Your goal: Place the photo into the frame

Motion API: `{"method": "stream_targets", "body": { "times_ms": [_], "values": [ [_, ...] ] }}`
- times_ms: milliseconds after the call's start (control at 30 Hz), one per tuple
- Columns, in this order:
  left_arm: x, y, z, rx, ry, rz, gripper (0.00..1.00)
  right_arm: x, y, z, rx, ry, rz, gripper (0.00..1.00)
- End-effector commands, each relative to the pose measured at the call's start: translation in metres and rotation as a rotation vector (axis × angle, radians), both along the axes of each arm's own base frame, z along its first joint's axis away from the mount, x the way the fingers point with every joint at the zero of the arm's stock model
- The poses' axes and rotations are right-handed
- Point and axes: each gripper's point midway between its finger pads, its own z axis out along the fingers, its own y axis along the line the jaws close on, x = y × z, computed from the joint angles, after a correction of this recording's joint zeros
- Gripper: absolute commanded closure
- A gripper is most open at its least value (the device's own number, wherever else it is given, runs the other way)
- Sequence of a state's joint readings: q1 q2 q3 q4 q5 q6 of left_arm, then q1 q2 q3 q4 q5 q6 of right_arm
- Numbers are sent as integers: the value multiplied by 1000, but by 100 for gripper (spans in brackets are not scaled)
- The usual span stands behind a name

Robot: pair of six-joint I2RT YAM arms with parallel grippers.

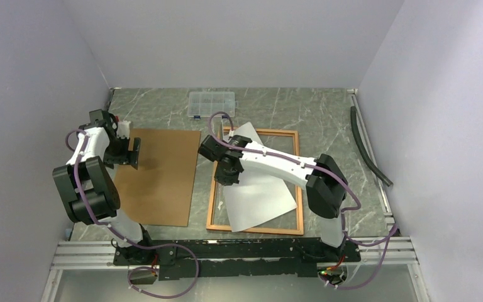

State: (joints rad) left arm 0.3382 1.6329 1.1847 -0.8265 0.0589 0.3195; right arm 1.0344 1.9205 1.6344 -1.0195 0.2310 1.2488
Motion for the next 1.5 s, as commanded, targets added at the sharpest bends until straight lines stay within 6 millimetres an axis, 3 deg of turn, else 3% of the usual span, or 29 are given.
{"method": "stream_targets", "body": {
  "times_ms": [0, 333, 667, 1233, 1467],
  "values": [
    [9, 5, 14, 3, -54, -2, 6, 14, 5, 6, 27, -32, -77, 100],
    [10, 4, 20, -2, -72, -12, 6, 16, 0, 4, 26, -30, -193, 100],
    [3, -2, 25, -7, -92, -27, 6, 60, 14, 50, 86, -137, -287, 100],
    [4, -7, 18, -38, -98, -28, 6, 46, -33, 34, -54, -138, -276, 100],
    [5, -5, 19, -29, -98, -31, 6, 54, -22, 31, -42, -139, -144, 100]
  ]
}}
